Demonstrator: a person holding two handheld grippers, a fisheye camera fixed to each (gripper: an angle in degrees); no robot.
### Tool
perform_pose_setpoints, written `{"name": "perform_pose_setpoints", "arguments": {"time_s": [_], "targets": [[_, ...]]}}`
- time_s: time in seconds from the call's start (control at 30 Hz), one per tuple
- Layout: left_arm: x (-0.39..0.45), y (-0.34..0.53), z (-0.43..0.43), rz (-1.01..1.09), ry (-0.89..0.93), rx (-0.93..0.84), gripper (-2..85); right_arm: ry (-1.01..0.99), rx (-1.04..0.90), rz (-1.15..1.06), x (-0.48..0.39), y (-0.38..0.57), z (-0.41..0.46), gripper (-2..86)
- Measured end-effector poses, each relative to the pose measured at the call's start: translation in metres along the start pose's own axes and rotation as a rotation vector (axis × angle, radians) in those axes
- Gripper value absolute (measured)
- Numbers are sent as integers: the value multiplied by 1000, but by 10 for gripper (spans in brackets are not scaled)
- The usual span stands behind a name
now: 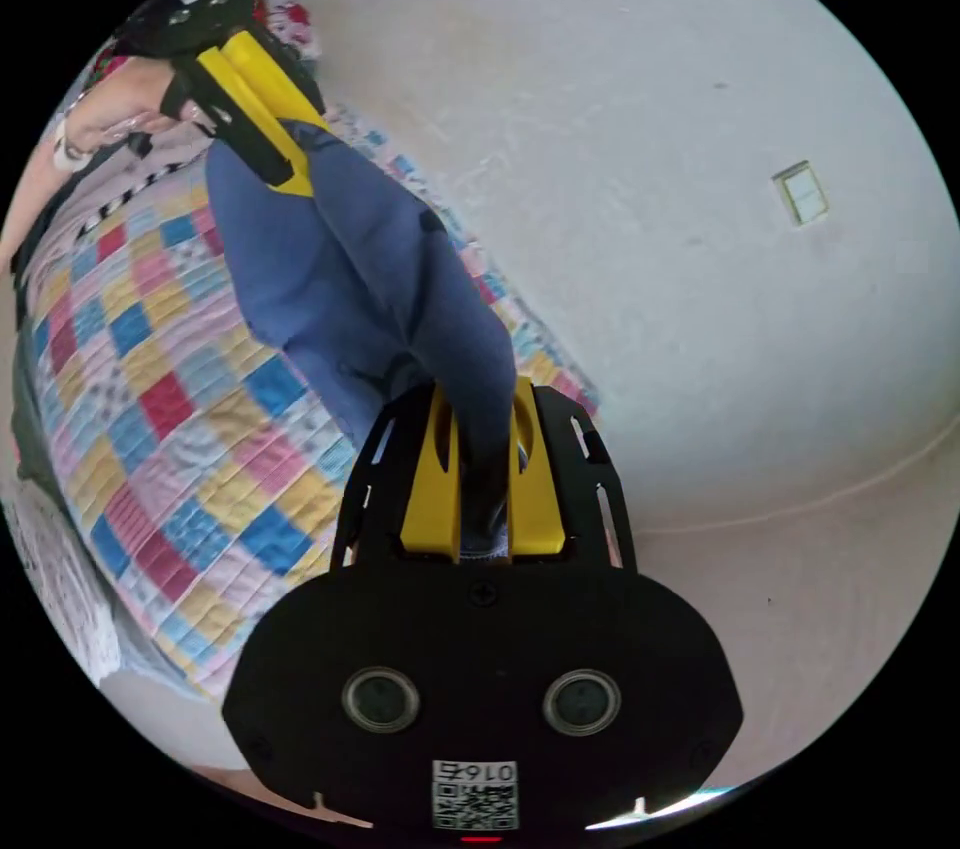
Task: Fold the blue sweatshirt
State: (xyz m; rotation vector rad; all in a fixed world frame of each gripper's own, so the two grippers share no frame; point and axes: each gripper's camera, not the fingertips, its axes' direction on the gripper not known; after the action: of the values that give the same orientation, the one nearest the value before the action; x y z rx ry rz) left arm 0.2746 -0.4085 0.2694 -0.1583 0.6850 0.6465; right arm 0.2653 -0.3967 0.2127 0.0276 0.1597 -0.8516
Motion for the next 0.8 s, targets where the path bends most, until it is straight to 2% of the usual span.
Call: {"name": "perform_pose_setpoints", "arguments": {"time_s": [0.03,0.1,0.2,0.23,0.33,0.47,0.5,0.57,0.67,0.8], "targets": [[-11,-24,5,-10,-50,44,66,38,21,-2,7,-6,5,73],[-23,-52,14,-21,-125,127,65,247,114,-61,25,-19,29,72],[-23,-77,60,74,-278,209,65,454,203,-171,29,-14,84,72],[-19,-80,90,122,-341,202,64,465,212,-177,29,-12,97,72],[-8,-72,173,122,-386,133,62,317,246,-69,30,4,158,73],[2,-51,257,109,-218,-61,63,15,12,-131,0,33,240,77],[8,-41,267,117,-222,-29,65,-69,-50,-171,-9,43,255,79],[16,-33,272,166,-269,13,71,-7,-17,-131,-13,53,262,82],[8,-35,262,136,-261,-12,73,-78,-91,-61,3,45,262,90],[-28,-36,211,15,-137,171,62,-235,30,-51,40,43,232,88]]}}
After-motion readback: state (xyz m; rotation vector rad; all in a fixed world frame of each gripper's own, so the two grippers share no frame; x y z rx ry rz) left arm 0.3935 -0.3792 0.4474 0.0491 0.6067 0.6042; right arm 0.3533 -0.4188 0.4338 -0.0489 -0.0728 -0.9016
